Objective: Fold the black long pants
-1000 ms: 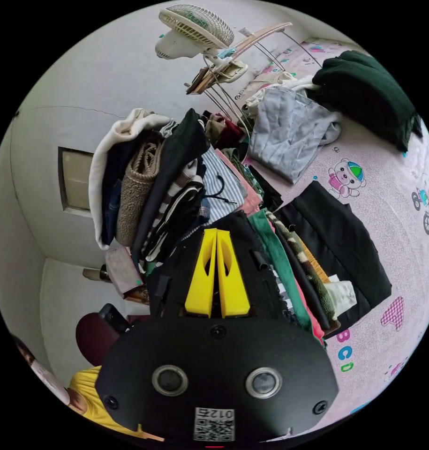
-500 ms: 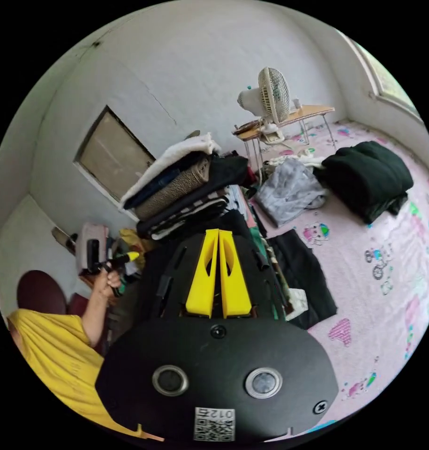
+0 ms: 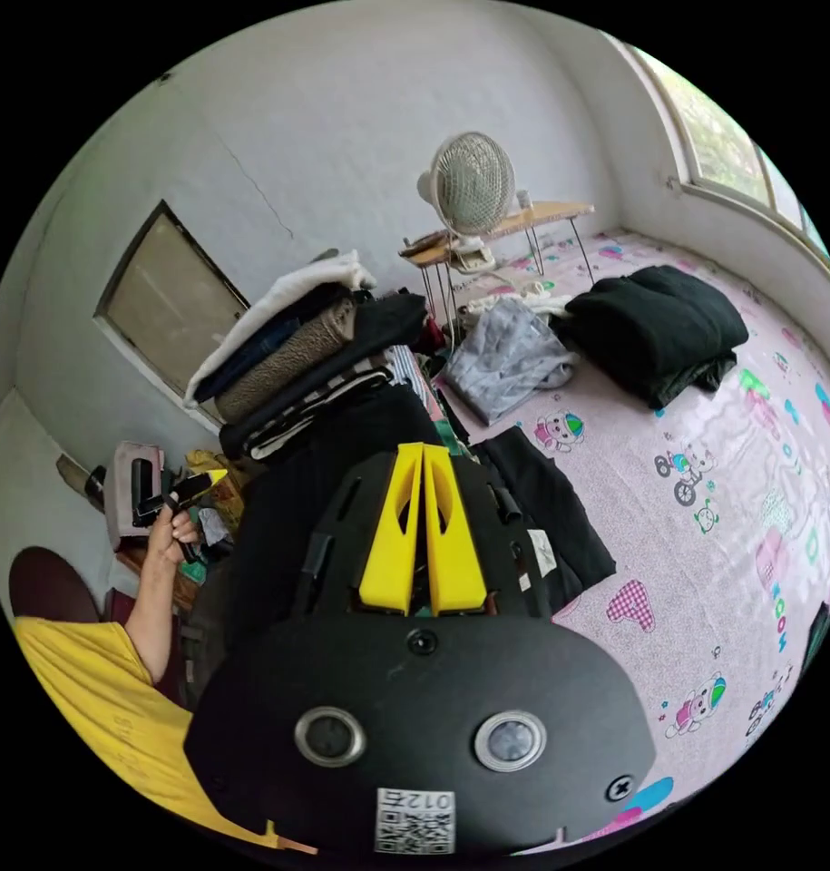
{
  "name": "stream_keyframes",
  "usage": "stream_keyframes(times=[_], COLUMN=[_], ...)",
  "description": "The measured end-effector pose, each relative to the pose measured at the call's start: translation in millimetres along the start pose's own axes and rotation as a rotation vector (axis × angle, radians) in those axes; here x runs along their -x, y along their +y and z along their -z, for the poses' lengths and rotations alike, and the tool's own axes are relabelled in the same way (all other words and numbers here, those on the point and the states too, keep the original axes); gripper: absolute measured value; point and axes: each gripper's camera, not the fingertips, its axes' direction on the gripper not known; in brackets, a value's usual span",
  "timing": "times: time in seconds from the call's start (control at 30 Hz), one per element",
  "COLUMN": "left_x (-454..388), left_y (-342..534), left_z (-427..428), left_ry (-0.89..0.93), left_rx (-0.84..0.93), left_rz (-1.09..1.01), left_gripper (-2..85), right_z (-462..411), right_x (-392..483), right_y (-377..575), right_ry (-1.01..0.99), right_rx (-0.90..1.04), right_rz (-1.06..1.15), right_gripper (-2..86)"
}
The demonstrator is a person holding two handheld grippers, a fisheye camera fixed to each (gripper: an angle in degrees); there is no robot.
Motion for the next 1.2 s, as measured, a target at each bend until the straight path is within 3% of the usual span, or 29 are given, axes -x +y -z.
stream_keyframes(times=[0.13, 0.23, 0.37, 0.43, 0.5, 0.6, 0.7, 0.83, 0.97, 1.07, 1.2], left_x=[-88.0, -73.6, -82.4, -123.1, -154.7, -184.8, -172.4, -129.4, -120.5, -141.1, -156.8], left_y=[-42.0, -54.8, -73.5, -95.8, -115.2, -142.0, -145.3, -158.3, -158.8, -147.3, -88.2], left_z=[-77.8, -150.9, -132.8, -112.3, -124.1, -195.3, -283.2, -292.8, -277.1, -215.1, -135.7], left_ry=[-0.067, -0.12, -0.118, -0.147, -0.106, -0.078, -0.203, 0.014, 0.114, -0.059, -0.288], left_rx=[0.248, 0.516, 0.451, 0.302, 0.277, 0.403, 0.611, 0.578, 0.586, 0.508, 0.373], left_rz=[-0.316, -0.264, -0.239, -0.351, -0.45, -0.547, -0.564, -0.363, -0.37, -0.461, -0.621], left_gripper=[0.4, 0.4, 0.4, 0.4, 0.4, 0.3, 0.1, 0.1, 0.1, 0.3, 0.4], right_z=[-25.0, -36.0, -5.3, 28.5, 49.7, 53.5, 12.7, 26.5, 46.1, 86.0, 142.1], right_x=[8.8, -15.9, -26.5, -13.4, 1.9, 26.4, 25.4, 13.8, 9.0, 25.1, 112.4], right_y=[2.8, -4.7, -15.5, -12.1, -7.4, -5.4, -9.8, -15.9, -24.4, -27.1, 4.3], right_ry=[0.133, 0.093, -0.001, 0.056, 0.04, 0.078, 0.188, 0.194, 0.104, 0.058, -0.098], right_rx=[0.104, 0.13, 0.121, 0.047, -0.018, -0.031, 0.166, 0.129, 0.139, 0.067, -0.11], right_rz=[0.067, -0.061, -0.119, -0.094, -0.053, 0.022, 0.043, -0.023, -0.037, -0.05, 0.248], right_gripper=[0.8, 0.8, 0.8, 0.7, 0.7, 0.6, 0.6, 0.8, 0.8, 0.8, 0.7])
